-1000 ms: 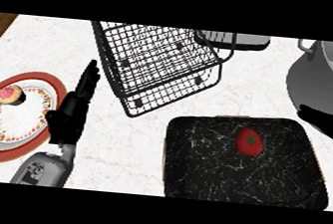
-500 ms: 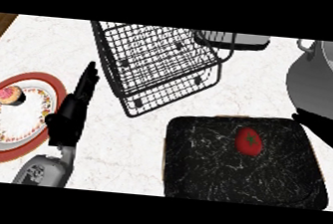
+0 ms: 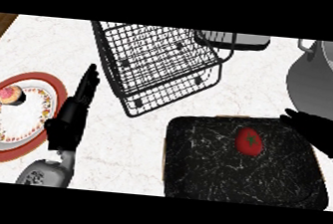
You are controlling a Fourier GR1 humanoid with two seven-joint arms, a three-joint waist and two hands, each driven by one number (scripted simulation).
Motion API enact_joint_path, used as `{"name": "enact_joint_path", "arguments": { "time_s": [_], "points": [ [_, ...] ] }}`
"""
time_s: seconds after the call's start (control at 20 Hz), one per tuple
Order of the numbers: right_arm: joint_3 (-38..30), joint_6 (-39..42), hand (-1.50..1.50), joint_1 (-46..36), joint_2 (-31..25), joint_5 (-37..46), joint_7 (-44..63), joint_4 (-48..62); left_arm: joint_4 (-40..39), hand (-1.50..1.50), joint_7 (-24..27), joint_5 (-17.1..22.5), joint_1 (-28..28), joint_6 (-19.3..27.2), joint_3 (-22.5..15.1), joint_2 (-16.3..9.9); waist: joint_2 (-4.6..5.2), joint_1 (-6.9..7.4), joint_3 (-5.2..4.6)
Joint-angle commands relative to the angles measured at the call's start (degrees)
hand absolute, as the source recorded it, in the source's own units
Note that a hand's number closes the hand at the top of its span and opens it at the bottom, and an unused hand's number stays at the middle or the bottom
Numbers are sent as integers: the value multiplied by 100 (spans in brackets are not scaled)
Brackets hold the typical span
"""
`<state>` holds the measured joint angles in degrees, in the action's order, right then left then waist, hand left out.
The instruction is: Pick the tomato from the tray and place it in the tiered basket
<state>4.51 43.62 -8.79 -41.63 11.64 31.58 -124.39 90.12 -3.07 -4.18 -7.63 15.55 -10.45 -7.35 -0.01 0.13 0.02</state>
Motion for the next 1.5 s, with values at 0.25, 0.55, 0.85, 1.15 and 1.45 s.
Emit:
{"name": "enact_joint_path", "arguments": {
  "time_s": [0.25, 0.55, 0.85, 1.15, 1.45],
  "points": [
    [106, -118, -150, 211, 273, 1665, -1235, 346, -356, 0, 78, 10, -364, -221, 373, 47, 2, -21, 0],
    [87, -407, -150, 3, 757, 2211, -1220, 1014, -272, 0, 212, -162, -71, -173, 228, 263, 5, -2, -1],
    [180, -208, -150, 430, 1075, 2489, -1411, 1010, -187, 0, -44, -232, -269, -252, 414, 258, 2, -18, -2],
    [-53, -314, -150, 464, 1209, 2750, -2134, 1256, -13, 0, -8, -228, -114, -430, 442, 307, -2, -23, -2],
    [41, -460, -150, -137, 1475, 3176, -2544, 2242, -60, 0, -36, -258, -139, -518, 538, 329, 3, 5, -2]
  ]
}}
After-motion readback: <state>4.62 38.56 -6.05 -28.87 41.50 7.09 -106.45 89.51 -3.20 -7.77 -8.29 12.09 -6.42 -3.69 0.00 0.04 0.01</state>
